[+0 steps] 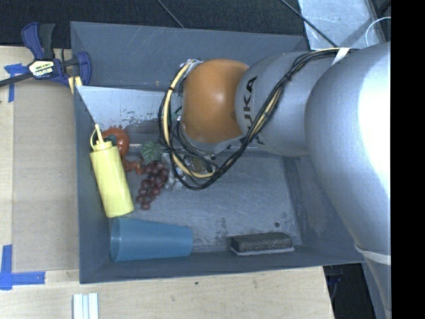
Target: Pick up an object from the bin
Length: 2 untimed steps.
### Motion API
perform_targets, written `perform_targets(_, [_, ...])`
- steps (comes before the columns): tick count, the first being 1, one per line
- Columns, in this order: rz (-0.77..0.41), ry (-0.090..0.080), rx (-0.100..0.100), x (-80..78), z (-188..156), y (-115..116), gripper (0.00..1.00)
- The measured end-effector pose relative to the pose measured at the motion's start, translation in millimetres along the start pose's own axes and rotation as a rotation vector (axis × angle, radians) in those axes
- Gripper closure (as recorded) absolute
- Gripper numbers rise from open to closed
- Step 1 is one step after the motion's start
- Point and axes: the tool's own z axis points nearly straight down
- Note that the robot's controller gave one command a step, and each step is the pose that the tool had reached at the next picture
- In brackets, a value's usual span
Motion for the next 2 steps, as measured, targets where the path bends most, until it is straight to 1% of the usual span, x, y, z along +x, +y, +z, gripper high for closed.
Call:
perform_targets(1, [0.000, -0.013, 0.000, -3.9, -35.0, -0.3, 1.00])
perform_targets(2, [0.000, 0.000, 0.000, -1.1, -62.7, -0.4, 1.00])
